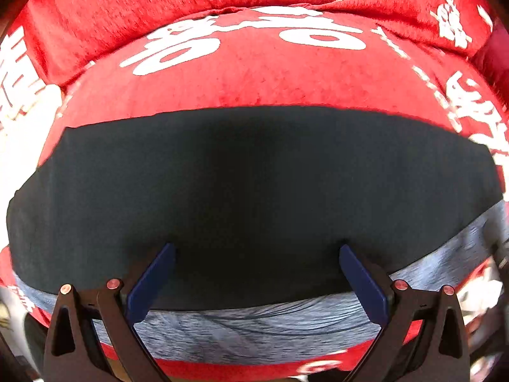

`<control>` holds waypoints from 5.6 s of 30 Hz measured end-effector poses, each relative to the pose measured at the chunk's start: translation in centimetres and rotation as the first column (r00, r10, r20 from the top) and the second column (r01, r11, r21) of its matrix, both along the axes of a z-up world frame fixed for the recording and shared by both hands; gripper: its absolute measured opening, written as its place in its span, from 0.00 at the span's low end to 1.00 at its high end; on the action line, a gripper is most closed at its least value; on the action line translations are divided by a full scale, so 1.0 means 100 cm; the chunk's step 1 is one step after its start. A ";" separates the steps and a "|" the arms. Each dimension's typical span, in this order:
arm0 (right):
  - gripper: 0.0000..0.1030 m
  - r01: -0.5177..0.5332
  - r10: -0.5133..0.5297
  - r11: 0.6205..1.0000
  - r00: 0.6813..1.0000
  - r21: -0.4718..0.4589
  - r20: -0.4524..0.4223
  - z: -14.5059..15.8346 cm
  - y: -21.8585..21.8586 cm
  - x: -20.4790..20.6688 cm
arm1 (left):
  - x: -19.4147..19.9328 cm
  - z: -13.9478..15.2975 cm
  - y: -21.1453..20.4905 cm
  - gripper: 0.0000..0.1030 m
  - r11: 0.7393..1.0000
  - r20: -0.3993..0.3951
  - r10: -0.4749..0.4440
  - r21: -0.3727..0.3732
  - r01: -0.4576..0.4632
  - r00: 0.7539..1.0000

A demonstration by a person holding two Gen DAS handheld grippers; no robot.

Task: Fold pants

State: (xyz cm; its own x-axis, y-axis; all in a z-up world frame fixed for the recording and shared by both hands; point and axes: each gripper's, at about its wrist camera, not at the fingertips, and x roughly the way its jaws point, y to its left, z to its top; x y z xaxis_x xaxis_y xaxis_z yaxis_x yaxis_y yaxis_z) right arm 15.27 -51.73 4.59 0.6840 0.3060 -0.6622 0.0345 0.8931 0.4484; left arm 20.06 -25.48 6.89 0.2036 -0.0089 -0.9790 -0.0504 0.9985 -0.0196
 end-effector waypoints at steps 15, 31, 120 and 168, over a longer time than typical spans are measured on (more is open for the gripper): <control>1.00 0.001 -0.007 0.995 0.999 0.103 0.052 -0.016 -0.020 -0.006 | 0.008 -0.008 -0.015 1.00 0.999 0.014 -0.017 0.047 0.016 1.000; 0.22 -0.005 0.002 0.997 0.999 0.083 0.037 0.001 -0.027 0.033 | 0.007 -0.010 -0.019 1.00 0.998 0.047 -0.021 0.063 0.018 0.999; 0.99 -0.350 0.316 0.750 0.935 -0.561 -0.162 0.009 0.258 0.010 | -0.079 0.000 0.202 1.00 0.991 0.080 0.133 -0.027 -0.131 0.988; 0.99 -0.570 0.600 0.657 0.791 -0.493 -0.115 0.035 0.423 -0.014 | -0.130 -0.020 0.366 1.00 0.911 0.062 0.393 -0.164 -0.379 0.917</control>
State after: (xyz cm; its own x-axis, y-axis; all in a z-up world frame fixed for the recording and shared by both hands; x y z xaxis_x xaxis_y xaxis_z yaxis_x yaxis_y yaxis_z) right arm 13.87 -9.42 8.10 0.5128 0.3100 -0.8006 -0.5807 0.8121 -0.0574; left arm 7.04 11.16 4.84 0.3088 -0.0524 -0.9497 -0.4227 0.8869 -0.1863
